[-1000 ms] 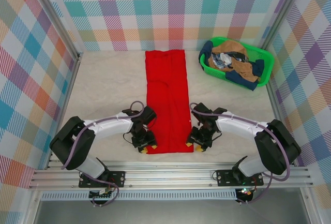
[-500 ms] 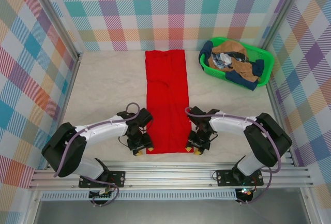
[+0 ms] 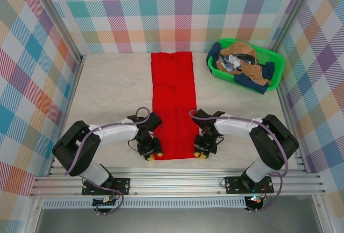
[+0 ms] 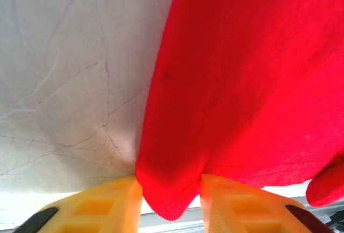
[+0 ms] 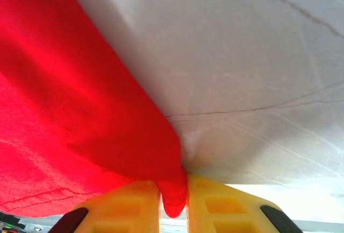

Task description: Fold and stack the t-shirts

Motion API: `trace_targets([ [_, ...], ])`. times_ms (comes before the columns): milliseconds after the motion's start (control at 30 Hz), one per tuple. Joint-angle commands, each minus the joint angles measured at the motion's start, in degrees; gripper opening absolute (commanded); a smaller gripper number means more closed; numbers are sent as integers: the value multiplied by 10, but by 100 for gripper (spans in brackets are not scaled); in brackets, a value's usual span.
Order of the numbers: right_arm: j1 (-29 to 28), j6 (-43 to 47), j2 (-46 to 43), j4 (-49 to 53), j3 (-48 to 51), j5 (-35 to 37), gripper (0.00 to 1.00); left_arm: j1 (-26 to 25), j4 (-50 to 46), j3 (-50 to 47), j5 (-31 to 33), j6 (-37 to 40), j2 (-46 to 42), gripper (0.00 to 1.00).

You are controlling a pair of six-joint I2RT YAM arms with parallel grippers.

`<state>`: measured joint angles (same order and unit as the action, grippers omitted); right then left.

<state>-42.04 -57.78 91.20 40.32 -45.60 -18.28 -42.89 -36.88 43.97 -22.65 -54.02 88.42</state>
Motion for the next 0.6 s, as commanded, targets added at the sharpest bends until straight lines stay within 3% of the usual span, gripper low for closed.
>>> trace_targets([
  [0, -1, 6, 7, -9, -5, 13, 15, -9, 9, 4, 13, 10, 17, 25],
  [200, -1, 7, -7, -2, -6, 22, 0, -11, -31, 34, 33, 23, 6, 0],
  [567, -24, 49, -75, 72, 9, -60, 0, -41, -87, -16, -49, 31, -100, 0],
])
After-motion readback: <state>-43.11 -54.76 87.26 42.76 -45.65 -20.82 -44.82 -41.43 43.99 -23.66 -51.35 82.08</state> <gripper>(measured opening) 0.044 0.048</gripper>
